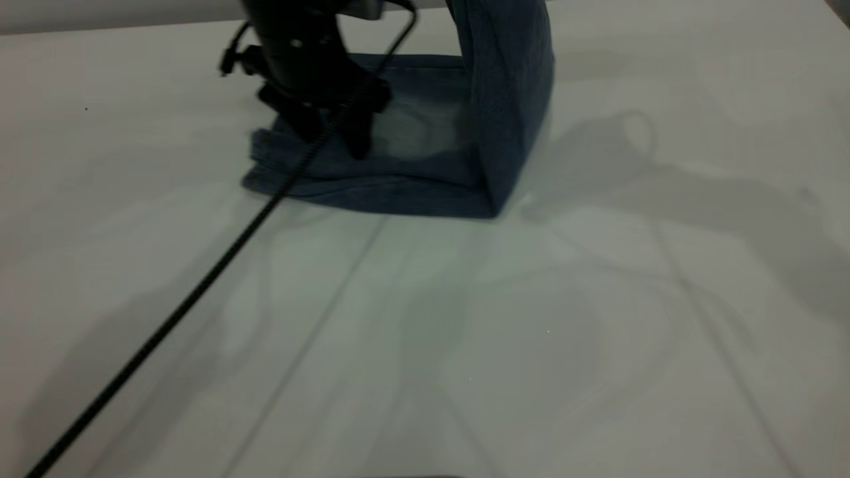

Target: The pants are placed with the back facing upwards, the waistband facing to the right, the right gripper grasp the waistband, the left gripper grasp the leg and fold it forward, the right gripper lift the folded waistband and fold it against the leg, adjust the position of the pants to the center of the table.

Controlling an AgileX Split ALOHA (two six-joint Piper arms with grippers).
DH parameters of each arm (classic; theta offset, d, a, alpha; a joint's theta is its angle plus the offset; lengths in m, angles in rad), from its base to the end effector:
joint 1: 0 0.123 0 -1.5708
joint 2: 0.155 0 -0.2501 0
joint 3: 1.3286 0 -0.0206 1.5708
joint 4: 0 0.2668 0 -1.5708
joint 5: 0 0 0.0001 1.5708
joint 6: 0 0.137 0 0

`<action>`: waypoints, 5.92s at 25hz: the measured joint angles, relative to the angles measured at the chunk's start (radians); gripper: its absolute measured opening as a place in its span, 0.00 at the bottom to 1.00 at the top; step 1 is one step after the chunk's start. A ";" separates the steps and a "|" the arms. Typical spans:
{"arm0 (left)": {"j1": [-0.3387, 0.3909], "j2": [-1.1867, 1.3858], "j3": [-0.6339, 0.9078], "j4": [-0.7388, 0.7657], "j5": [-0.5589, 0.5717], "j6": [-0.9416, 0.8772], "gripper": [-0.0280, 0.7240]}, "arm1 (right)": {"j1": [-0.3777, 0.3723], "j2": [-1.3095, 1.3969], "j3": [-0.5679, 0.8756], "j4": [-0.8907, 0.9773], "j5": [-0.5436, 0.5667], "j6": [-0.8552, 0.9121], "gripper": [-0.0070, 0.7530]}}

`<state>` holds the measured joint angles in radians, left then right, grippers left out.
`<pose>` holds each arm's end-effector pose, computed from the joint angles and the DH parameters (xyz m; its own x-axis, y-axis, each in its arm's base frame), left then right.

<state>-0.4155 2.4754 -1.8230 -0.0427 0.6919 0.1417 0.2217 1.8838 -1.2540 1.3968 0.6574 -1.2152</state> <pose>0.4529 -0.2039 -0.0104 -0.8203 0.4806 -0.3100 0.5033 0.8641 0.0078 0.4084 0.1767 0.1577 -0.6908 -0.0438 -0.7217 -0.5445 0.6882 0.4794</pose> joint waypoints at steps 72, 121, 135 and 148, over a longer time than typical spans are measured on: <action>-0.086 0.094 -0.230 -0.001 0.251 0.930 0.70 | -0.122 0.138 -0.101 -0.604 0.004 0.534 0.79; -0.194 -0.780 -0.218 0.210 0.481 -0.084 0.70 | -0.122 -0.994 -0.100 -1.040 0.605 1.069 0.79; -0.194 -1.621 0.542 0.205 0.481 -0.142 0.70 | -0.122 -1.491 0.154 -1.069 0.623 1.159 0.79; -0.194 -2.245 1.051 0.198 0.481 -0.142 0.70 | -0.122 -1.875 0.512 -1.130 0.623 1.166 0.79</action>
<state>-0.6092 0.2305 -0.7716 0.1548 1.1729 0.0000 0.1000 0.0093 -0.7422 0.2668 1.2803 -0.0490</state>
